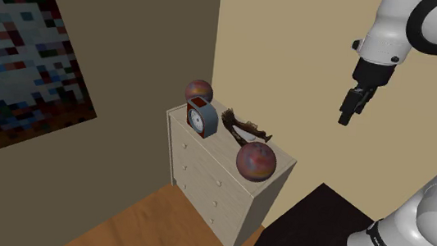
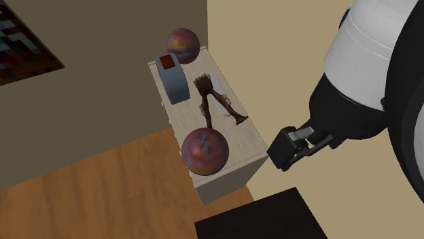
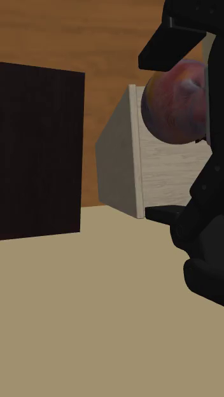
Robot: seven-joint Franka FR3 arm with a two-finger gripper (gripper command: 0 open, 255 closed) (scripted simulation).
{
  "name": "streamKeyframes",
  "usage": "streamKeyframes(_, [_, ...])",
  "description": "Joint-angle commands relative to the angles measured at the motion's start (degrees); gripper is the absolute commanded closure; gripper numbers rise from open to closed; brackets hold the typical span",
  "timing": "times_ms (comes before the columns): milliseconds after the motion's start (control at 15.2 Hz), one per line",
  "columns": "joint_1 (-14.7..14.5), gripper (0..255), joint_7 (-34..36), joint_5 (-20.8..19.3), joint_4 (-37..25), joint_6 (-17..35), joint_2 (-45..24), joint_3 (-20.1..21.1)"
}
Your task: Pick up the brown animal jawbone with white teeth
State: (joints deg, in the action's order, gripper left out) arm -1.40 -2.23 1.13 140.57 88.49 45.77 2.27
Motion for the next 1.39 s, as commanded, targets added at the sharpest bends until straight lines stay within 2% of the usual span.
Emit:
streamKeyframes(0, [0.0,0,0.0,0.0,0.0,0.0,0.0,0.0])
streamKeyframes(660, [0.19,0,-2.1,-1.56,-0.79,19.12,-19.29,0.02])
streamKeyframes(1320, [0.41,0,-3.14,-3.68,-9.81,33.04,-41.6,0.25])
